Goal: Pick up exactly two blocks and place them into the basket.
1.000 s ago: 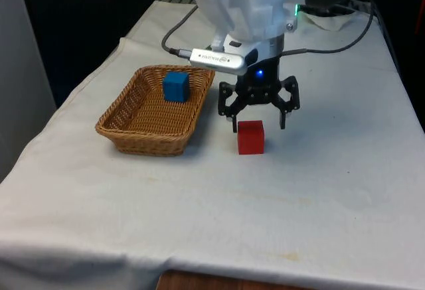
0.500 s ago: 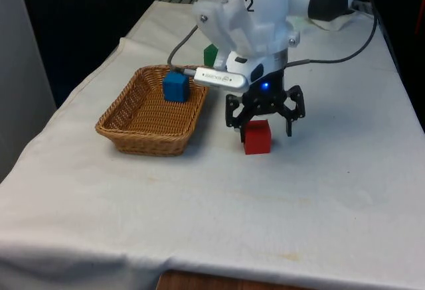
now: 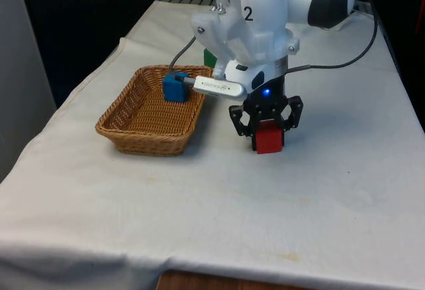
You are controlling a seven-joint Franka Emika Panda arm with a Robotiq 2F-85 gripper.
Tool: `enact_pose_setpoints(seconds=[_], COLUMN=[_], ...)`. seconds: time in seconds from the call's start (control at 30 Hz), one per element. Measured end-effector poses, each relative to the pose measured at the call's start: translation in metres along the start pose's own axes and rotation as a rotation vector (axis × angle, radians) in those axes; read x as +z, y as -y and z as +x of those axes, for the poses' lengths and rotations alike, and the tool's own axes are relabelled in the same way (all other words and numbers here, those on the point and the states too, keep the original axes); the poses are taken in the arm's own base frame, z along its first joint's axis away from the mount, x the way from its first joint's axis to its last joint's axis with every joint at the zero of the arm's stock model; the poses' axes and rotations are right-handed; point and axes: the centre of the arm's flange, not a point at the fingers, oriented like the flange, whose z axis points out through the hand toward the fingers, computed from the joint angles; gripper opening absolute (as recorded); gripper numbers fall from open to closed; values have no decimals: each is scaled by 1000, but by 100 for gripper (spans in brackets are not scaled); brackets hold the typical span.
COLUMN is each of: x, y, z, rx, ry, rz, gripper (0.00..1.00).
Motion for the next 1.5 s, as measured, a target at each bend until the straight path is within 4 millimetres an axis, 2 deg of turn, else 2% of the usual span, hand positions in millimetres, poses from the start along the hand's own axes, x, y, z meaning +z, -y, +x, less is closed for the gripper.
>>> enact_pose_setpoints(seconds=[0.33,0.73,0.83,1.17,1.5], x=[-7,-57,-64,-100,-120], y=[1,1,-1,-19,-36], z=[2,-5,-5,-10,-11], rx=[-6,-14,-14,3,18], ry=[-6,-20,-20,-34,-32], rz=[5,26,27,20,5], gripper=[3,3,3,3,3])
